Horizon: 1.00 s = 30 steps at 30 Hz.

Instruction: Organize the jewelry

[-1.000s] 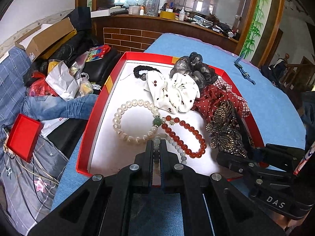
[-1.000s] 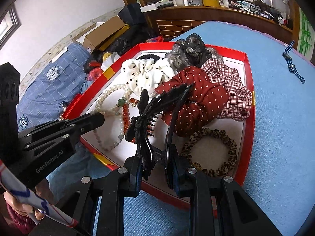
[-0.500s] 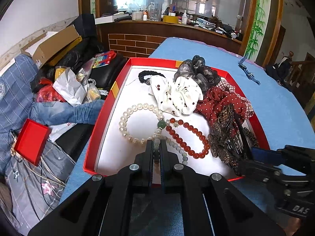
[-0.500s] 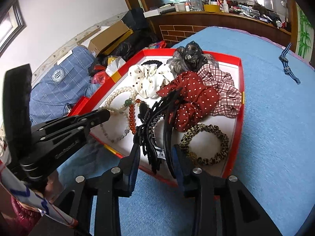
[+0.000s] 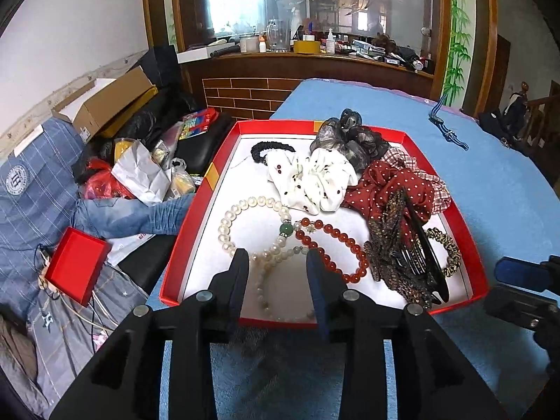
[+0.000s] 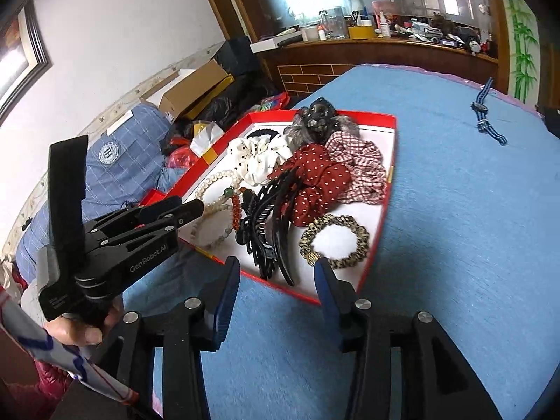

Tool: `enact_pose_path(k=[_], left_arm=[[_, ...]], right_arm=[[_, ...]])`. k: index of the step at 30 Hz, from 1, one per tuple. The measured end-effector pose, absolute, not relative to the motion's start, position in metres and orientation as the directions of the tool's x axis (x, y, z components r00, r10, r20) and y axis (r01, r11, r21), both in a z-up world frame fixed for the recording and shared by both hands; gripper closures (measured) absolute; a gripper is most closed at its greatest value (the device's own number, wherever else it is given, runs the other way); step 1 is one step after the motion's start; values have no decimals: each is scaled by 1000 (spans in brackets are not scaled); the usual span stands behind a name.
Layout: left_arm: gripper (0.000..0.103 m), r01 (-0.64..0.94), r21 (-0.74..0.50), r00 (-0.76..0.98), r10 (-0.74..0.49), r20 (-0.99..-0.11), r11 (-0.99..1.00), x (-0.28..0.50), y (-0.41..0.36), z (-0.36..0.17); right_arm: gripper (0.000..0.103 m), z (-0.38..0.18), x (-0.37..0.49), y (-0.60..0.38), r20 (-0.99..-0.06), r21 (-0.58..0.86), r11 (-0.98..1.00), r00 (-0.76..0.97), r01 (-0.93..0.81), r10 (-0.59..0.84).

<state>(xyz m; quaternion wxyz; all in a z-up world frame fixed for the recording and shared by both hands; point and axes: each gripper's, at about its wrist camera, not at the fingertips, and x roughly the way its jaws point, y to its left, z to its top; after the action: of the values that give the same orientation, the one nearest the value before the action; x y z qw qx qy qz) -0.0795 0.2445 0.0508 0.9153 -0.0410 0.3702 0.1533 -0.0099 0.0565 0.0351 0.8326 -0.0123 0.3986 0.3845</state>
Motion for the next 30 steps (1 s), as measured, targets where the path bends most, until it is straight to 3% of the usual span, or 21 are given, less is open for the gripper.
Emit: enact_pose_path(k=[3,5,7,9,11,18,22,30], left_arm=[[65,-315,49,682,262,-682,948,-82,238,52],[53,-319,70,687,282,-669,945,-84,232,53],[48,-328,94,697,308,-648,940,-89,225,55],[38,-334,103,706,321,-631,937,-91,219,55],[20,-360,102,713,345,-610,927,-98,214,55],[11,-410,107,728,395,-560,906,-117,199,58],[8,-447,132,732,446,-515,885,-125,194,61],[4,-473,145,733,480,-482,869,-135,193,66]], right_arm=[[53,38,-18,48,-669,280,712,402,-643,626],[48,40,-25,41,-662,262,725,428,-637,615],[44,42,-32,35,-652,254,732,447,-632,613],[42,43,-37,27,-644,247,745,469,-620,604],[36,42,-43,20,-634,238,758,495,-607,595],[35,28,-53,-2,-633,235,803,541,-548,554],[26,27,-57,-6,-625,207,820,573,-533,530],[20,32,-60,-9,-609,187,832,603,-523,515]])
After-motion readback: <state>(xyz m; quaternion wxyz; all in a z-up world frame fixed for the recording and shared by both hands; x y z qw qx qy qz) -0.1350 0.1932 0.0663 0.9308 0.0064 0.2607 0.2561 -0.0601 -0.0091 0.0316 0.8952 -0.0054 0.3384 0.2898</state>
